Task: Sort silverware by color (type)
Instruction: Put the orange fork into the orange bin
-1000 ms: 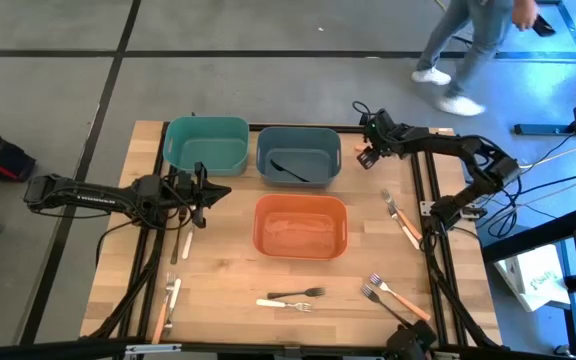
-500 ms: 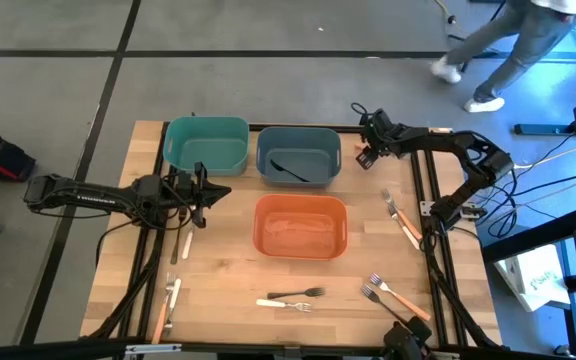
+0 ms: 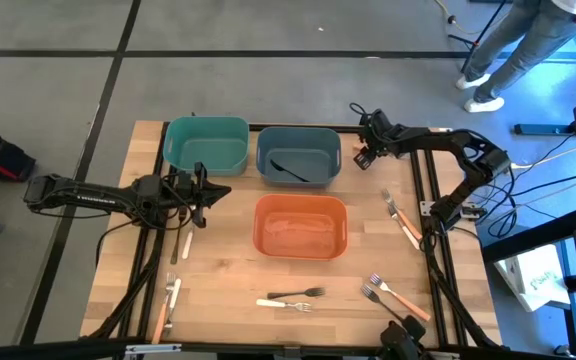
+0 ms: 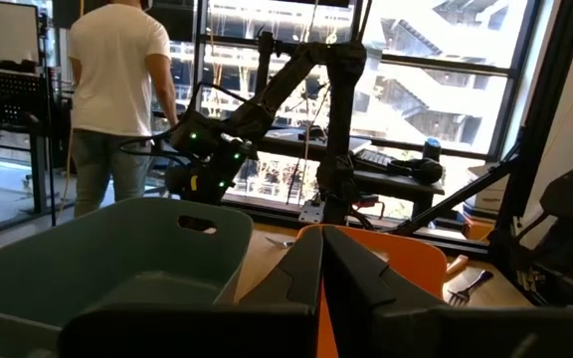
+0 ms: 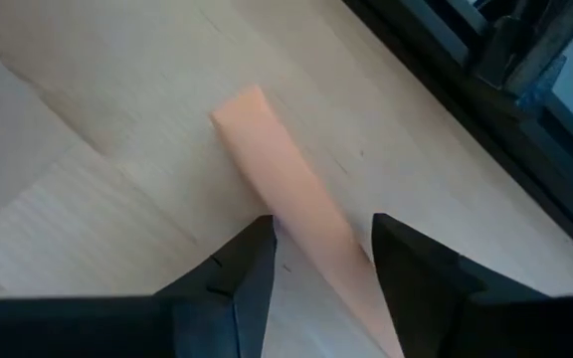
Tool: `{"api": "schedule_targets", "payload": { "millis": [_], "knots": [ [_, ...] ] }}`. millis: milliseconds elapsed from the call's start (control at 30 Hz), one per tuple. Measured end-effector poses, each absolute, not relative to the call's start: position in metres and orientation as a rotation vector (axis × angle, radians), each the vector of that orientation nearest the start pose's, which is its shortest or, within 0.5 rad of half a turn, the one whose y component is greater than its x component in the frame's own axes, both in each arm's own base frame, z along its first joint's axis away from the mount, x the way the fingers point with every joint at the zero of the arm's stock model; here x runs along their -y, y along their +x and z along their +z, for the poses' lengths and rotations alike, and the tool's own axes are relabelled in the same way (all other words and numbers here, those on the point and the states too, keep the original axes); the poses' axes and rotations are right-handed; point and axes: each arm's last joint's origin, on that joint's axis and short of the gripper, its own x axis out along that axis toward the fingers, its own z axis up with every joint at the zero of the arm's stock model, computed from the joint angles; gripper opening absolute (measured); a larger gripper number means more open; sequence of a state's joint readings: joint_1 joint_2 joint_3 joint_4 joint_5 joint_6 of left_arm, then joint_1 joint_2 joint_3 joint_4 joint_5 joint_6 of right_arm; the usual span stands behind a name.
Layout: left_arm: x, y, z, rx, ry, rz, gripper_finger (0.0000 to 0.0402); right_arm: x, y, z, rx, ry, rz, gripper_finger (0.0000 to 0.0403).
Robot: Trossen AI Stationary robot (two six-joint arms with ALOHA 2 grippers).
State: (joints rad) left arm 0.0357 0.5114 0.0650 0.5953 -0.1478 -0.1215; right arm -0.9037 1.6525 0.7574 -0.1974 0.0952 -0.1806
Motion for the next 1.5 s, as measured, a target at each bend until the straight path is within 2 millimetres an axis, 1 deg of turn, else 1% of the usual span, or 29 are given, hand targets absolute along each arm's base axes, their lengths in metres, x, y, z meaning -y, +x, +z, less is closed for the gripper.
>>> {"api": "schedule_targets", "payload": {
  "millis": [100, 367, 433, 500, 633, 700, 800, 867, 1100, 1167, 1267, 1333, 1400, 1500],
  "knots": [
    [-0.009, 0.132, 0.195, 0.159, -0.129, 0.174, 0.0006, 0.227, 0.175, 0.127, -1.109, 0.293, -0.793, 0.0143],
    [-0.01, 0.132, 0.195, 0.161, -0.131, 0.198, 0.0006, 0.228, 0.177, 0.127, -1.095, 0.28, -0.8, 0.0042],
    [-0.01, 0.132, 0.195, 0.161, -0.131, 0.198, 0.0006, 0.229, 0.177, 0.127, -1.094, 0.277, -0.805, 0.0026],
    [-0.01, 0.132, 0.195, 0.161, -0.131, 0.198, 0.0006, 0.229, 0.177, 0.128, -1.091, 0.276, -0.806, 0.0017],
    [-0.01, 0.132, 0.195, 0.161, -0.131, 0.198, 0.0006, 0.228, 0.176, 0.13, -1.089, 0.277, -0.805, 0.0018],
    [-0.01, 0.132, 0.195, 0.161, -0.131, 0.198, 0.0006, 0.227, 0.175, 0.136, -1.069, 0.285, -0.809, 0.0018],
    [-0.01, 0.132, 0.195, 0.163, -0.132, 0.197, 0.0006, 0.218, 0.176, 0.143, -1.074, 0.289, -0.797, 0.0009],
    [-0.01, 0.132, 0.196, 0.167, -0.132, 0.197, 0.0006, 0.214, 0.178, 0.152, -1.047, 0.263, -0.794, 0.0001],
    [-0.01, 0.132, 0.196, 0.167, -0.134, 0.196, 0.0006, 0.193, 0.185, 0.184, -0.968, 0.184, -0.771, 0.0],
    [-0.01, 0.132, 0.196, 0.167, -0.136, 0.197, 0.0006, 0.189, 0.185, 0.188, -0.956, 0.186, -0.768, 0.0002],
    [-0.01, 0.132, 0.196, 0.167, -0.139, 0.195, 0.0006, 0.185, 0.185, 0.188, -0.954, 0.251, -0.787, 0.0011],
    [-0.01, 0.132, 0.196, 0.167, -0.139, 0.192, 0.0006, 0.183, 0.183, 0.183, -0.991, 0.298, -0.786, 0.0023],
    [-0.01, 0.132, 0.196, 0.167, -0.138, 0.192, 0.0006, 0.182, 0.182, 0.175, -1.049, 0.338, -0.77, 0.0044],
    [-0.009, 0.132, 0.196, 0.167, -0.138, 0.189, 0.0006, 0.179, 0.179, 0.165, -1.146, 0.376, -0.745, 0.0088]
  ]
}}
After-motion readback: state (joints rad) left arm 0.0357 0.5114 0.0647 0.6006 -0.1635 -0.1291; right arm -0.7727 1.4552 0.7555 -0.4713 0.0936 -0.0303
